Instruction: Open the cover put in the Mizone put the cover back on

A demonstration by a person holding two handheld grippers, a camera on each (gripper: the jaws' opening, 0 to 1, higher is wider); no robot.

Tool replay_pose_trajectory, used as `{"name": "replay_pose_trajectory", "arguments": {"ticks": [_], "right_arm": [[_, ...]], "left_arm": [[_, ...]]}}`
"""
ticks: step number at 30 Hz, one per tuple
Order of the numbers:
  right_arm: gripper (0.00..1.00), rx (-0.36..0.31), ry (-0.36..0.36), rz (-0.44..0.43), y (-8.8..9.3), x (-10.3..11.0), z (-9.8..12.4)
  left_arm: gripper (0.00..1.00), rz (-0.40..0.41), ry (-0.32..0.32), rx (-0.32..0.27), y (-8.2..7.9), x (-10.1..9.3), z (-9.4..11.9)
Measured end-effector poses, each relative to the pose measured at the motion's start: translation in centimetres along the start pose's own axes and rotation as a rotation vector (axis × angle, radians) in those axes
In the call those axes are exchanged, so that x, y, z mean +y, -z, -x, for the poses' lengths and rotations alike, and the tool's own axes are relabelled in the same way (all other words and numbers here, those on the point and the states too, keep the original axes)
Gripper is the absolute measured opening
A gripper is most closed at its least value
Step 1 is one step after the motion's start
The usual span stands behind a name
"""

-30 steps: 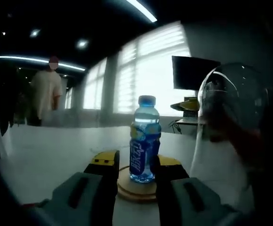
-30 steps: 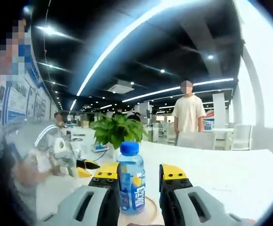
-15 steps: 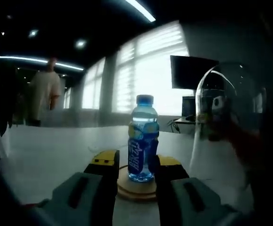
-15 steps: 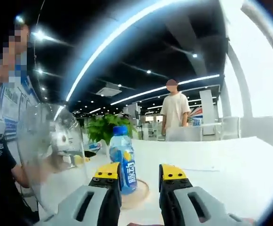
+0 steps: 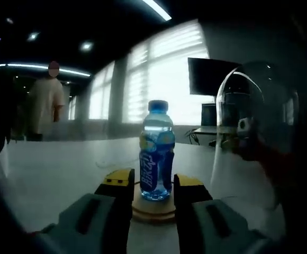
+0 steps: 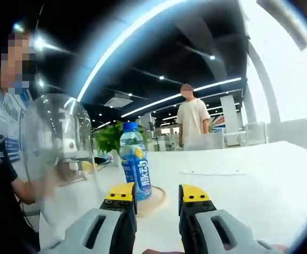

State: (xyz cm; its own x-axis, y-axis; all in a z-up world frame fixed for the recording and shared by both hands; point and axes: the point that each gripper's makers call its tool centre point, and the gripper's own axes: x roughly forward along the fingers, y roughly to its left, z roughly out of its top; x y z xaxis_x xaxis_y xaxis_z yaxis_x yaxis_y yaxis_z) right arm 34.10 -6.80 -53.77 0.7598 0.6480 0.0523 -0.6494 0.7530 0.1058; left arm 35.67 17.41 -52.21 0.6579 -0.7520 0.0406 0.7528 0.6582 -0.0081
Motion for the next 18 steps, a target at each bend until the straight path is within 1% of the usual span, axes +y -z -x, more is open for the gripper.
{"name": "replay_pose_trajectory", "arguments": {"ticks": [2, 4, 6, 7, 10, 13, 15, 18], "right_arm": [[0.24, -0.013, -0.017, -0.016, 0.48, 0.24, -0.17], [0.24, -0.034, -0.031, -0.04, 0.81, 0.37, -0.3], [0.24, -0.038, -0.036, -0.044, 1.08, 0.36, -0.31], [0.24, -0.04, -0.041, -0.044, 1.13, 0.4, -0.31], [0.24, -0.05, -0.054, -0.053, 1.19, 0.62, -0.17], [0.24, -0.058, -0.06, -0.061, 1.05, 0.67, -0.18], [0.24, -0.066, -0.057, -0.082, 0.96, 0.57, -0.24], [0.24, -0.069, -0.064, -0.075, 0.97, 0.74, -0.21]], "left_arm": [[0.21, 0.002, 0.014, 0.011, 0.2, -0.3, -0.07], [0.21, 0.015, 0.024, 0.002, 0.02, -0.5, -0.1], [0.21, 0.036, 0.046, -0.007, -0.07, -0.46, -0.1], [0.21, 0.046, 0.044, -0.013, -0.18, -0.33, -0.07], [0.21, 0.05, 0.052, -0.031, -0.46, -0.09, 0.22], [0.2, 0.047, 0.063, -0.032, -0.48, -0.25, 0.22], [0.21, 0.045, 0.078, -0.035, -0.56, -0.57, 0.26], [0.22, 0.032, 0.087, -0.036, -0.57, -0.61, 0.28]]}}
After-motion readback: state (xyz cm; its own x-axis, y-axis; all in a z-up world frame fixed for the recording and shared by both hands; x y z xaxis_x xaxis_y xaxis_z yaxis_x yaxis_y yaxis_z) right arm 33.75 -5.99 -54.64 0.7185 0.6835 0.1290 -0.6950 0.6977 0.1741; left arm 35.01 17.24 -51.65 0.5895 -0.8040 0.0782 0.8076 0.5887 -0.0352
